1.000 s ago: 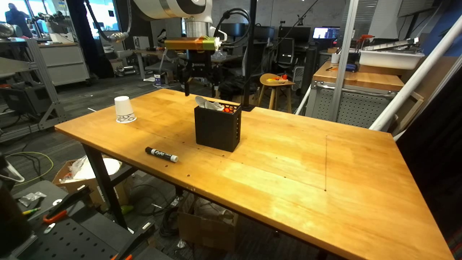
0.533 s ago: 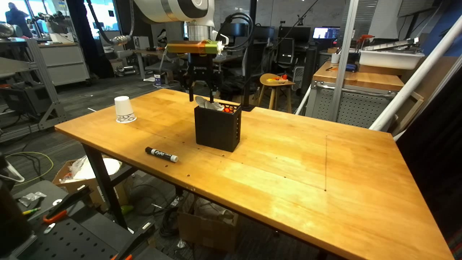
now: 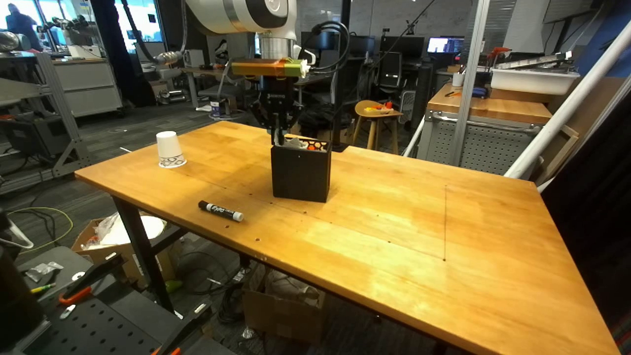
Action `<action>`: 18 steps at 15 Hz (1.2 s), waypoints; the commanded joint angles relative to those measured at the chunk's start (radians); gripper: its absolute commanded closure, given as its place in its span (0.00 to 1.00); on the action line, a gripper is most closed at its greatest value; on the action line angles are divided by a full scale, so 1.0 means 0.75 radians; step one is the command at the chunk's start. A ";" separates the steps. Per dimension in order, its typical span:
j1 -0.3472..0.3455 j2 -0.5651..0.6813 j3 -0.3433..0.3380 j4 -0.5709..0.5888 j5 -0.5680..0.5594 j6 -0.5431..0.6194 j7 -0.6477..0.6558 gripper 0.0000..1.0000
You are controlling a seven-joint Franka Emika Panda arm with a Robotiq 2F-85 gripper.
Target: Put the towel in the black box
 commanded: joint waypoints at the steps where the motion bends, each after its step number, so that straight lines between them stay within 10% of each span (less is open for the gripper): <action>1: -0.009 0.001 -0.001 0.022 0.004 0.013 -0.049 0.94; 16: -0.011 -0.002 0.002 0.053 -0.015 -0.033 -0.152 0.84; 18: -0.006 -0.002 0.001 0.057 -0.033 -0.039 -0.157 0.94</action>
